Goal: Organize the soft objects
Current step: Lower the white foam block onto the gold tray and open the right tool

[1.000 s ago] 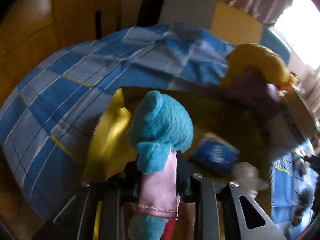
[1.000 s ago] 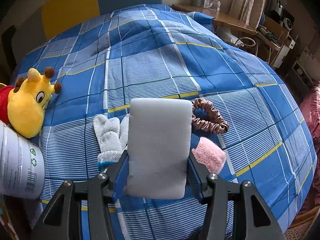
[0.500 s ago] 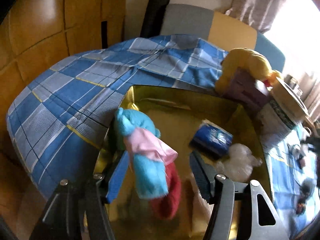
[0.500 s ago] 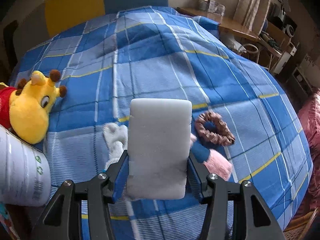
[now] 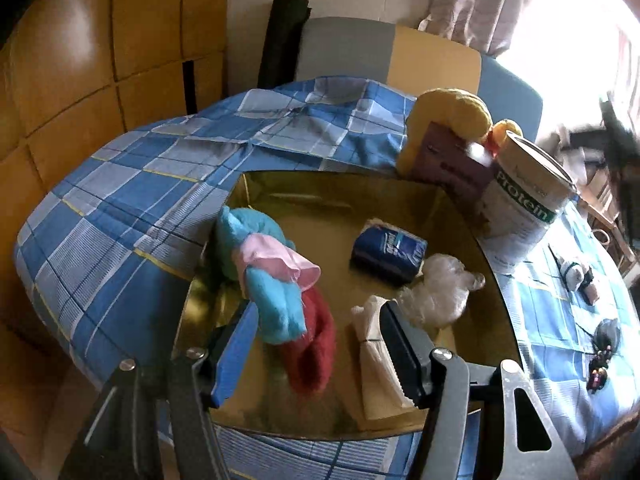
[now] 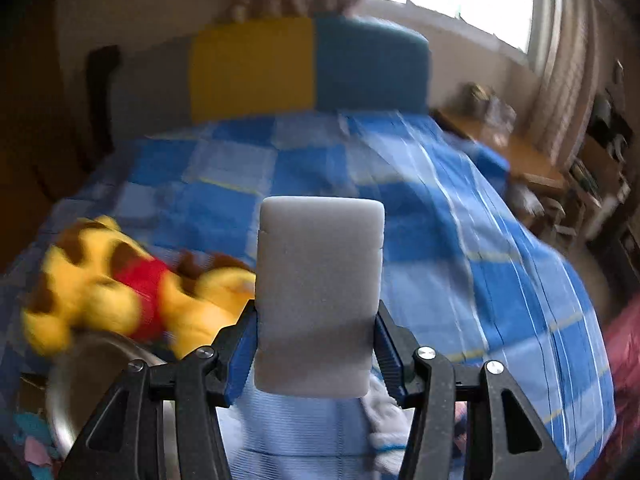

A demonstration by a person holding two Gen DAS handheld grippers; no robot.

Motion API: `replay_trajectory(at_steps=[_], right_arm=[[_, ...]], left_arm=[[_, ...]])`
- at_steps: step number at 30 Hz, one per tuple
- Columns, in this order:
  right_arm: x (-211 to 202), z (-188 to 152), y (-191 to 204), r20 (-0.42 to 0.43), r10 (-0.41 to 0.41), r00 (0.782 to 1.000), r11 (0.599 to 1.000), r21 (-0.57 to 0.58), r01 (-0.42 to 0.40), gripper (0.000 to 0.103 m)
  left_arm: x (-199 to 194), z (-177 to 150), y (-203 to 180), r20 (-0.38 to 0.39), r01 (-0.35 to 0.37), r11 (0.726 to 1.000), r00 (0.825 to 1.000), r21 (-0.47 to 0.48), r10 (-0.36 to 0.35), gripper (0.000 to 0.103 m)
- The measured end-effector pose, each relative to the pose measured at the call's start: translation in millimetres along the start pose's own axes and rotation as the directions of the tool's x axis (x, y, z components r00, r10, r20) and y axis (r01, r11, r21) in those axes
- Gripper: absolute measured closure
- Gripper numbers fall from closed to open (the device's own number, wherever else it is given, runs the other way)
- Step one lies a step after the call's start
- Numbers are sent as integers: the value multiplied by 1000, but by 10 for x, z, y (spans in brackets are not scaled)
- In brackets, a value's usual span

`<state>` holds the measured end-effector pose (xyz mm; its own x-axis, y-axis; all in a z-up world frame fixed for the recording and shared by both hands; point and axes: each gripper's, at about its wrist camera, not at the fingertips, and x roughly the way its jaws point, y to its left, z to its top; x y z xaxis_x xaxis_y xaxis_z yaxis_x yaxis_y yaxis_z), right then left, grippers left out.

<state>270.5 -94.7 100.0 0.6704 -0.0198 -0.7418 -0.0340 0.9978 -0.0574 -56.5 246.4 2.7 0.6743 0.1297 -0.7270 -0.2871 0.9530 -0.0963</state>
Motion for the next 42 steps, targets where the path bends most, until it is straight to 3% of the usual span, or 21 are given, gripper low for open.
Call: replay_trajectory(at_steps=[5, 11, 14, 19, 24, 26, 31, 37, 42], right_arm=[[-294, 169, 610, 76, 116, 990, 988, -108, -107, 49], [-661, 7, 1382, 76, 324, 943, 913, -286, -291, 49], [-785, -252, 1774, 13, 417, 909, 839, -389, -380, 49], [-829, -796, 2273, -136, 501, 855, 710, -500, -496, 49], [-636, -1405, 2599, -282, 503, 817, 633, -523, -571, 49], [-521, -1589, 2718, -338, 510, 791, 628, -482, -611, 48], [-288, -1858, 2906, -416, 494, 764, 665, -386, -640, 46], [-187, -1889, 2839, -420, 512, 750, 693, -314, -649, 31], [-371, -1856, 2634, -379, 542, 750, 693, -303, -654, 30]], left_arm=[[8, -47, -60, -11, 12, 1000, 1000, 13, -12, 39], [6, -78, -84, -10, 14, 1000, 1000, 21, -13, 39], [6, -86, -90, -8, 11, 1000, 1000, 21, -11, 39], [12, -111, -50, -13, 6, 1000, 1000, 5, -6, 39], [13, -135, 120, -27, -14, 999, 1000, -46, 13, 39], [1, -147, 188, -27, -28, 998, 999, -58, 26, 39], [-22, -185, 368, -29, -70, 993, 997, -96, 67, 39], [-25, -199, 378, -29, -74, 992, 997, -99, 72, 39], [-35, -191, 297, -27, -58, 995, 998, -80, 56, 39]])
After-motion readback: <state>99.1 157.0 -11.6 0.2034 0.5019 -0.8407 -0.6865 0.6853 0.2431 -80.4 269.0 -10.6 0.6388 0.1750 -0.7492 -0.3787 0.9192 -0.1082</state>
